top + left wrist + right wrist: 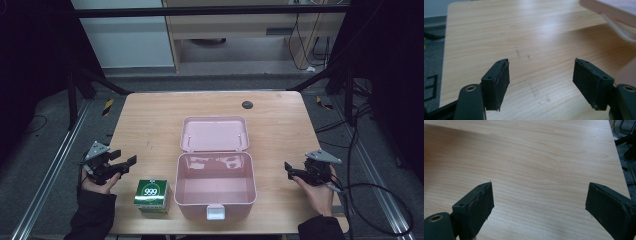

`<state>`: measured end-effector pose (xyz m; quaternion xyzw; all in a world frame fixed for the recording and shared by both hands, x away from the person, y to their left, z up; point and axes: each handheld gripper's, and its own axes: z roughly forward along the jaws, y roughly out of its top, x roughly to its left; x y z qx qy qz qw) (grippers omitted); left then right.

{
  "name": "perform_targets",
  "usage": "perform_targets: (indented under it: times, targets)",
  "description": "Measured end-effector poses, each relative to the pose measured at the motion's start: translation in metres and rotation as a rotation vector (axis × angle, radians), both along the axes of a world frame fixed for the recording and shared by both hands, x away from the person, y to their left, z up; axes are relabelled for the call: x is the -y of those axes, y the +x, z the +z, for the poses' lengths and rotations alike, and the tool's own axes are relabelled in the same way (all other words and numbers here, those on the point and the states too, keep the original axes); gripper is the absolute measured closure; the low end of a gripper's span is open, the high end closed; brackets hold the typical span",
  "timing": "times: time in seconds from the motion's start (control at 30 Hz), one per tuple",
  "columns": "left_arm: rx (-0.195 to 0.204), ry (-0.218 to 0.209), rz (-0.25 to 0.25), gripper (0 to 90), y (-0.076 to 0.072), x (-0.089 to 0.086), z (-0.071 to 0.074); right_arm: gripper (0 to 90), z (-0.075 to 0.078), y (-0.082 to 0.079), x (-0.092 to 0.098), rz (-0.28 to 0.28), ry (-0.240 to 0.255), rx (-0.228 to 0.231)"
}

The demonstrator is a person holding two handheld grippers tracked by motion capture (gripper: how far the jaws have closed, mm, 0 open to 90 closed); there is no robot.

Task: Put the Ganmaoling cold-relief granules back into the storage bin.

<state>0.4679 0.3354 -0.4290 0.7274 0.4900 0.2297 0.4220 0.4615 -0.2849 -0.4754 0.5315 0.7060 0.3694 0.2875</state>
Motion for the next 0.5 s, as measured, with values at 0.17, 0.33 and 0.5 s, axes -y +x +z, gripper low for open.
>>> perform_targets:
  times: [0.17, 0.33, 0.5]
  targets:
    - [0.008, 0.002, -0.144, 27.4, -0.003, 0.004, 0.014, 8.2, 0.005, -0.001, 0.004, -0.016, 0.003, 0.016]
    - [0.0, 0.05, -0.265, 25.1, -0.006, 0.01, 0.026, 8.4, 0.006, -0.002, 0.004, -0.021, -0.003, 0.015]
    - [-0.029, 0.086, -0.403, 22.2, -0.009, 0.014, 0.038, 8.2, 0.007, -0.003, 0.003, -0.012, -0.006, 0.013]
